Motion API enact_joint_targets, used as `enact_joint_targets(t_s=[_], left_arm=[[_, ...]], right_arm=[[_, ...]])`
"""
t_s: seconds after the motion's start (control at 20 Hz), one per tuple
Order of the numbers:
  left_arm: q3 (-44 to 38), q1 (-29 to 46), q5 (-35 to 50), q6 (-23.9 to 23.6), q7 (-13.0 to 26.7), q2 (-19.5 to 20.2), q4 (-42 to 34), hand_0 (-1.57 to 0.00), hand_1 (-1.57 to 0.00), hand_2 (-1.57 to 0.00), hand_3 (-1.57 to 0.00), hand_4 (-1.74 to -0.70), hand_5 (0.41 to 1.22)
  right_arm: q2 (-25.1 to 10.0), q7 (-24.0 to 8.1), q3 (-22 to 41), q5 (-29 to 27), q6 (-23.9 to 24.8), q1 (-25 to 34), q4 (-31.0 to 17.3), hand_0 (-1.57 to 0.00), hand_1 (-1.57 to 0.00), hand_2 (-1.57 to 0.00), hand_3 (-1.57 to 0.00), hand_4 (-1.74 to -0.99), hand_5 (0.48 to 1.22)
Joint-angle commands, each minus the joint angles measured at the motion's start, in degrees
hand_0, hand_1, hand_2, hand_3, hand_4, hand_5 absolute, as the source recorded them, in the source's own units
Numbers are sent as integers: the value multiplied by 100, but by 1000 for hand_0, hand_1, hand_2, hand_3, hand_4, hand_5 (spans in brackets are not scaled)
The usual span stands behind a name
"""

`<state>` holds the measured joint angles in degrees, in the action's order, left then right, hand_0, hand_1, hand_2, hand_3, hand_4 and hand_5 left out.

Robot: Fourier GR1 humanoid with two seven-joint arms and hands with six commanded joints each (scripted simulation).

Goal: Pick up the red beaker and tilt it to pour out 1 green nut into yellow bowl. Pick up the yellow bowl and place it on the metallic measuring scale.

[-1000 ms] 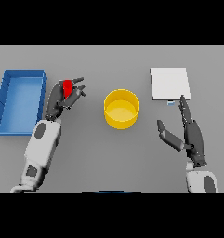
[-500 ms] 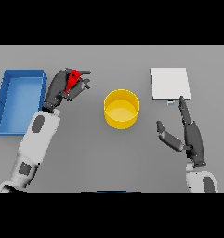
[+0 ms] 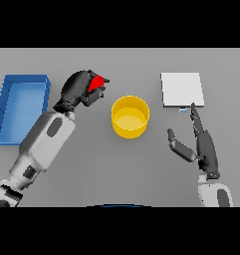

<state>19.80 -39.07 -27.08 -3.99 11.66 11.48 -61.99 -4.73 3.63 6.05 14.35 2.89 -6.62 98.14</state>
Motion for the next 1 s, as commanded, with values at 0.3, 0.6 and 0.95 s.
enact_joint_targets(t_s=[0.3,0.6,0.95], left_arm=[[1312,-693,-1363,421,333,381,250,-1570,-1570,-1570,-1570,-1740,1182],[2119,-1435,-1961,1236,135,617,534,-1571,-1571,-1571,-1391,-1687,1211],[3199,-2215,-2597,1762,-518,502,1067,-1571,-1571,-1571,-1475,-1726,1219]], right_arm=[[20,51,19,-46,-38,-84,89,1,1,1,1,-1274,702],[120,178,9,-151,-35,-145,71,1,1,1,1,-1287,690],[227,197,-80,-370,-54,-145,-19,1,1,1,1,-1291,648]])
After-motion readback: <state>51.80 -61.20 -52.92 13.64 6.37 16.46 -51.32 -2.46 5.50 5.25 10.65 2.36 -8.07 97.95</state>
